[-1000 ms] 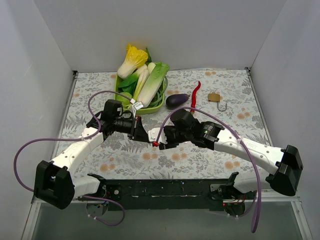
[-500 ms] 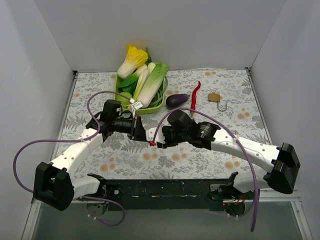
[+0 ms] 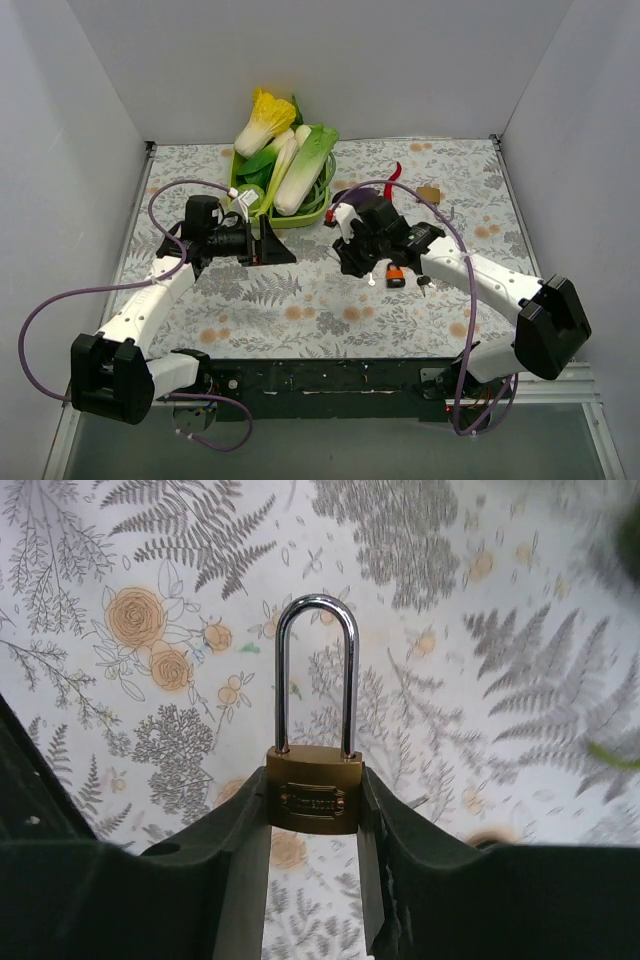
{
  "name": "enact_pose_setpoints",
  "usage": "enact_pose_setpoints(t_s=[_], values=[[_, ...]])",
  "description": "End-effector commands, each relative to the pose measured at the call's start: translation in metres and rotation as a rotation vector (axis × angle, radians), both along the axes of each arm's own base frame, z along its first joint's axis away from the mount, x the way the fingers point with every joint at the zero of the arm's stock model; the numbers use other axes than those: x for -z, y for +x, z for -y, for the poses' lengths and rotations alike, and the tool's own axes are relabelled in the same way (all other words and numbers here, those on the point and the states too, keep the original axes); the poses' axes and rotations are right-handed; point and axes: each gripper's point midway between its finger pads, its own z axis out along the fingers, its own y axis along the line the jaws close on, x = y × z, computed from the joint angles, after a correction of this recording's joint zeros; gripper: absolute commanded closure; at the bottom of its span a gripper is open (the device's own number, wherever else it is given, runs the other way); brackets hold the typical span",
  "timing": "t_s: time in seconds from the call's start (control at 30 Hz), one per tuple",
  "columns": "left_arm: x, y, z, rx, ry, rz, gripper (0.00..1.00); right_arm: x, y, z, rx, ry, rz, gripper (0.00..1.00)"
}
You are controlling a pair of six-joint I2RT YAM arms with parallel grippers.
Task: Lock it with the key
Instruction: Place the lock at the center of the board.
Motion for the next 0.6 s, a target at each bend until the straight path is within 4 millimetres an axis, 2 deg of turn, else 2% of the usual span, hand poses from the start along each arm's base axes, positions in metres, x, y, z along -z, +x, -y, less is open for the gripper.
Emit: enact_pose_setpoints(t_s=[0.0,0.2,0.23,0.3,0.57], values=[[-0.021,0.015,-0.006,-0.059,0.005,0.098,0.02,0.016,-0.014,0.005,0.291,0.08,-0.238,0.99],[-0.021,0.016,-0.009,-0.051,0.027,0.12,0.02,0.033,0.001,0.011,0.628,0.099,-0.347,0.99],[-0.02,0.015,-0.009,-0.053,0.033,0.114,0.02,0.04,-0.001,0.012,0.682,0.078,-0.392,0.99],[-0.02,0.015,-0.01,-0.053,0.037,0.117,0.02,0.04,0.01,0.015,0.76,0.07,-0.372,0.99],[-0.013,0.016,-0.012,-0.058,0.042,0.114,0.02,0.067,0.011,0.015,0.869,-0.014,-0.46,0.99]])
